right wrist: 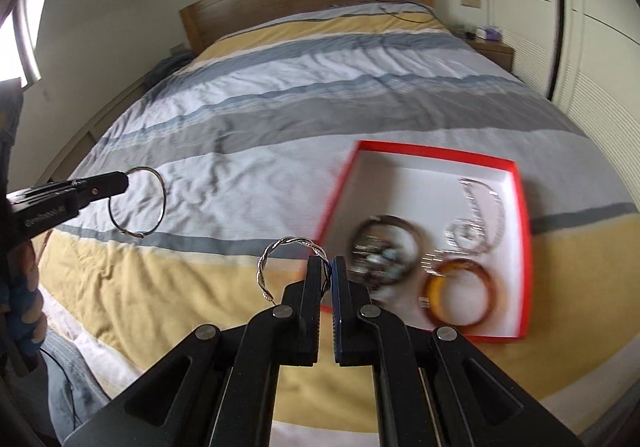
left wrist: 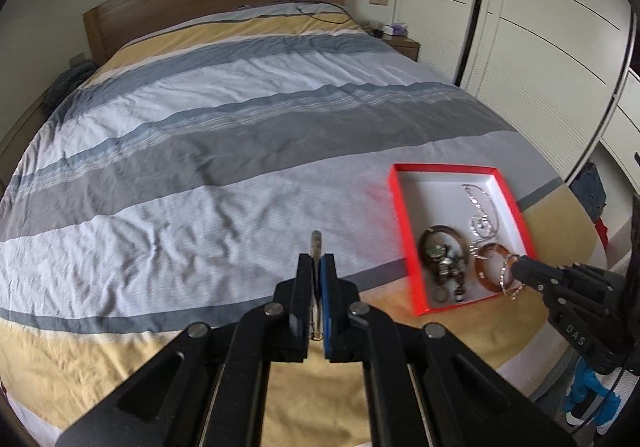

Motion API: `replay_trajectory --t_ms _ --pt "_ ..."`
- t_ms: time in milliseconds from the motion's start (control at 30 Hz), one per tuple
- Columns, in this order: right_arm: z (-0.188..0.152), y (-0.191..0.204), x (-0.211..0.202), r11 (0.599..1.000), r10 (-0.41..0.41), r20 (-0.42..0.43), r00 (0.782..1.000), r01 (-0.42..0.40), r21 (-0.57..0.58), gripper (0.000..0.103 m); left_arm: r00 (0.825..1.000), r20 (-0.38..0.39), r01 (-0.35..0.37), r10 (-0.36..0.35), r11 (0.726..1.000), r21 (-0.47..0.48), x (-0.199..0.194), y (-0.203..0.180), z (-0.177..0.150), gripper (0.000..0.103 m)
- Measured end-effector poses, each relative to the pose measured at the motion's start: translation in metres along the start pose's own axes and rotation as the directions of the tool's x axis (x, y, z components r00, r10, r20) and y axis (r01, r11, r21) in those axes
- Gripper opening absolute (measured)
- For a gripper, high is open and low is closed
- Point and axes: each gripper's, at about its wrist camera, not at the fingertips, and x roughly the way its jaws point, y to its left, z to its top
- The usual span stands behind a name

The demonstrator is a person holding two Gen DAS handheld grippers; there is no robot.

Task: Organize jewelry
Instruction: 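Carry the silver bangle and twisted ring over the red box with both tools, then open both tools to release the bangle and ring into the red box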

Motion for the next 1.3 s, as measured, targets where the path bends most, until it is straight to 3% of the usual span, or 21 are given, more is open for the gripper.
replay_trajectory --t_ms 100,267,533,733,1100,1200,1300 --pt "0.004 -0.033 0.005 0.999 -0.038 -0.008 0.999 0.038 0.016 0.005 0.996 -0.016 0.083 -0.082 0.996 0.031 0.021 -0.039 0.013 0.004" --pt "0.022 -0.069 0.027 0.997 -0.080 -0.021 0.997 0.080 0.009 0.005 0.986 -0.041 0.163 -0.160 0.984 0.077 0.060 -0.091 0.033 0.004" --pt "0.055 -0.104 0.082 0.990 -0.140 -0.058 0.988 0.138 -0.031 0.005 0.951 -0.101 0.296 -0.292 0.955 0.032 0.135 -0.123 0.054 0.004" --pt "0.063 -0.110 0.120 0.983 -0.176 -0.115 0.978 0.169 -0.070 0.005 0.963 -0.153 0.229 -0.222 0.973 0.032 0.179 -0.113 0.048 0.004" --pt "0.067 -0.109 0.153 0.965 -0.241 -0.186 0.953 0.215 -0.147 0.005 0.982 -0.179 0.085 -0.067 0.991 0.099 0.206 -0.111 0.036 0.004" --pt "0.067 -0.109 0.150 0.967 -0.238 -0.182 0.954 0.214 -0.141 0.006 0.983 -0.173 0.078 -0.061 0.993 0.092 0.206 -0.109 0.036 0.005" --pt "0.067 -0.109 0.143 0.968 -0.236 -0.167 0.957 0.215 -0.133 0.012 0.981 -0.177 0.096 -0.081 0.992 0.077 0.201 -0.104 0.035 0.006"
